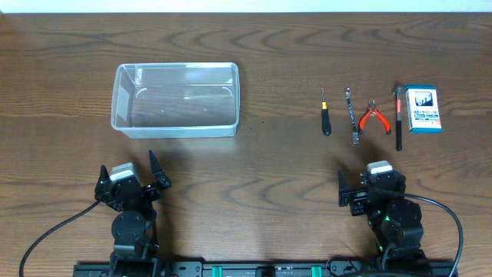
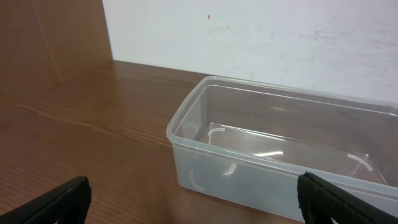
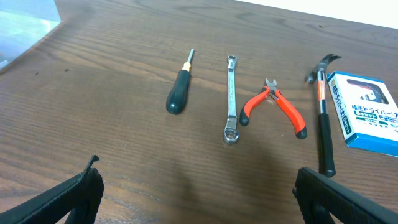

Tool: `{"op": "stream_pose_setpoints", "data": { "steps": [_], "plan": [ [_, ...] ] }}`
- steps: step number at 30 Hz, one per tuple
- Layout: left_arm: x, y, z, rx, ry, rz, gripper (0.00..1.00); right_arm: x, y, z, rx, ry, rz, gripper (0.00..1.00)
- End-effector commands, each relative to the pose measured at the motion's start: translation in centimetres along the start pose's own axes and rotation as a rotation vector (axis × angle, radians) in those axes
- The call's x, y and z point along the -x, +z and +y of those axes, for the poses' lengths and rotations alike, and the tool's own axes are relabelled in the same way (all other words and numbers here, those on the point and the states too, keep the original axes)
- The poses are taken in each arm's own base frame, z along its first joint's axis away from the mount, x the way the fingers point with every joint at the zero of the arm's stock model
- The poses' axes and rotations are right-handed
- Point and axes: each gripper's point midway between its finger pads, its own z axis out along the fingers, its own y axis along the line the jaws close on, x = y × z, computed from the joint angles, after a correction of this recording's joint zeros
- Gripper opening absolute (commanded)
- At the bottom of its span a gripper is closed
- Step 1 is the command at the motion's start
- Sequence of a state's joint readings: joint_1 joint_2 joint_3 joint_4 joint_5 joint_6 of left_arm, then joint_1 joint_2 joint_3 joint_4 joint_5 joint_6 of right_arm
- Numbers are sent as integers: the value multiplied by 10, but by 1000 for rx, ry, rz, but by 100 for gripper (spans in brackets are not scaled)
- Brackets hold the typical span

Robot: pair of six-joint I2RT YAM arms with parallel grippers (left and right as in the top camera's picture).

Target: Pack container

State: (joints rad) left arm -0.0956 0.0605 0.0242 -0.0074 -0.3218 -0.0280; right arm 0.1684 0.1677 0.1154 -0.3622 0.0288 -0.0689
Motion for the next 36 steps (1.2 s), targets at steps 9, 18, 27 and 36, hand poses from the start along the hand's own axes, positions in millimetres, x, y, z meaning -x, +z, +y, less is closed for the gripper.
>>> {"op": "stream_pose_setpoints", "data": {
  "steps": [9,18,27,36],
  "plan": [
    [-16,1,4,21,21,44,98,-1,0,-1,-1,15,-6,99],
    [-16,1,4,21,21,44,98,-1,0,-1,-1,15,-6,99],
    [-16,1,4,21,21,44,98,-1,0,-1,-1,15,-6,99],
    [-16,1,4,21,21,44,98,0,0,7,42,26,-7,99]
  ]
}}
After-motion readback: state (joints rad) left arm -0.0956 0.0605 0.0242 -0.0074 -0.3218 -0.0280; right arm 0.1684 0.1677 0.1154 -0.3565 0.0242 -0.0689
